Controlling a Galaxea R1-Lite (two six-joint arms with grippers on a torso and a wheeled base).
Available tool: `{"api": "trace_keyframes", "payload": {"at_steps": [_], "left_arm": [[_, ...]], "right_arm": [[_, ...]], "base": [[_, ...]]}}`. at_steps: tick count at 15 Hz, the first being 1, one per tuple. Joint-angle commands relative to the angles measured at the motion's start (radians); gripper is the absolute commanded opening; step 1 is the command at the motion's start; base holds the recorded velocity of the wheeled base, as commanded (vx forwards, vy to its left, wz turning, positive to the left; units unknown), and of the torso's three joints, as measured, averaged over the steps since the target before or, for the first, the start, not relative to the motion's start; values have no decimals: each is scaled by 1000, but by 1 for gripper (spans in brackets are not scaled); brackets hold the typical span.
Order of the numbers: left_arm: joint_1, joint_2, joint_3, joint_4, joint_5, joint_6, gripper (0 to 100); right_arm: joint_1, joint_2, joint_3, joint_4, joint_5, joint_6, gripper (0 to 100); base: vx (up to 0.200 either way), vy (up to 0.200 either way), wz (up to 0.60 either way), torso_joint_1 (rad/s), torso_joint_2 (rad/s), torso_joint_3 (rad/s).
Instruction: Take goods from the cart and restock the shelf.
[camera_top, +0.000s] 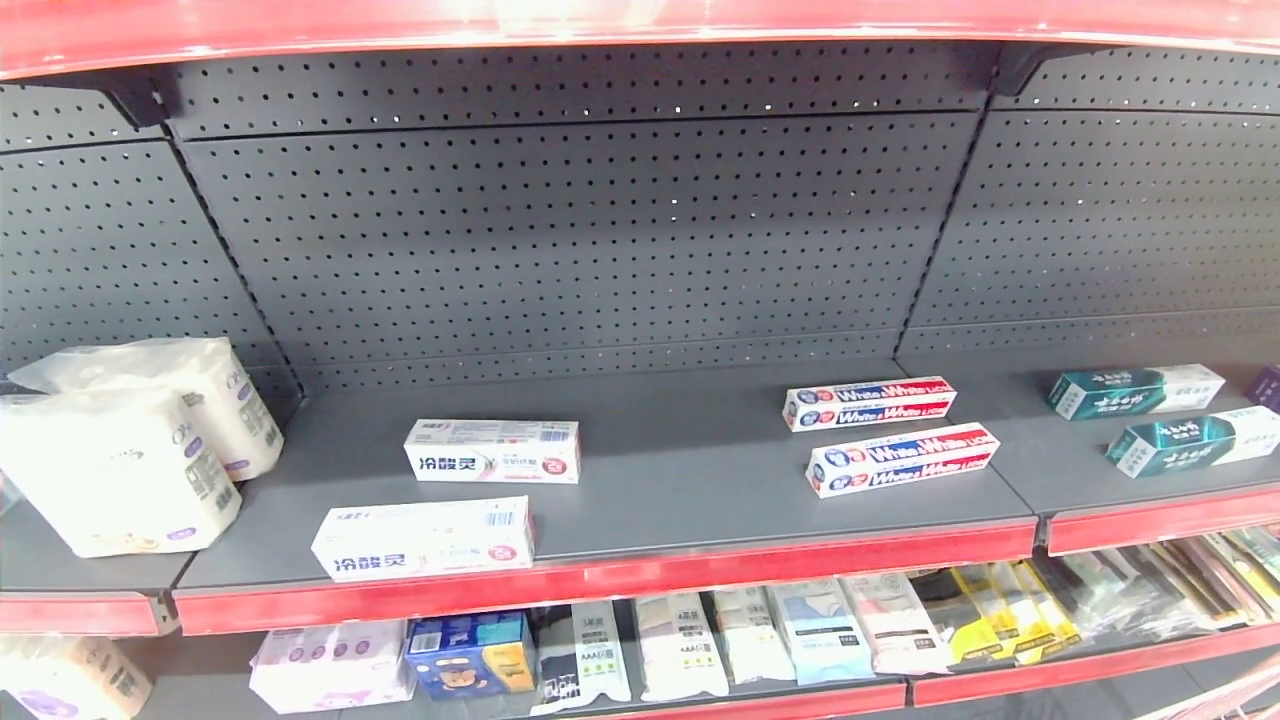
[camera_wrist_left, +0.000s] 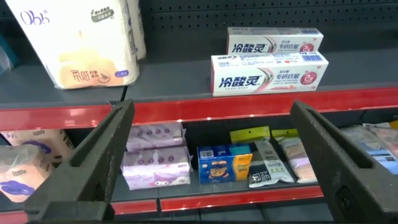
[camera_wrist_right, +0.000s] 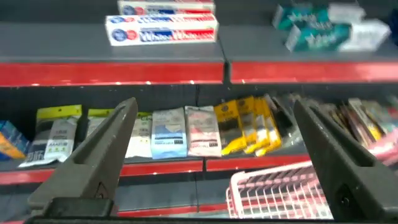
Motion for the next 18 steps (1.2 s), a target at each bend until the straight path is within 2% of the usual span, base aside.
{"api": "trace_keyframes", "payload": {"at_steps": [1,5,8,10,12,14,16,18], "left_arm": [[-3,17,0,0,1,0,100],[4,-21,0,-5,1,12,100],[4,-21,0,-5,1,11,100],[4,-21,0,-5,1,11,100],[4,-16,0,-3,-1,11,100],[1,3,-1,-2,-15,9,100],[-2,20,-1,0,-21,3,100],[-7,26,-1,-2,-35,8,100]], "right_arm": [[0,-13,8,-1,-5,4,100],[0,-10,8,2,-86,74,100],[-3,-11,16,-9,-185,82,100],[-3,-11,20,-29,-201,65,100],[5,-10,22,-33,-99,45,100],[32,15,24,-32,-56,67,100],[132,-39,22,-32,-4,40,100],[97,-96,48,-35,3,48,100]], "base": [[0,0,0,0,0,0],[0,0,0,0,0,0],[0,0,0,0,0,0],[0,0,0,0,0,0],[0,0,0,0,0,0],[0,0,0,0,0,0],[0,0,0,0,0,0],[0,0,0,0,0,0]]}}
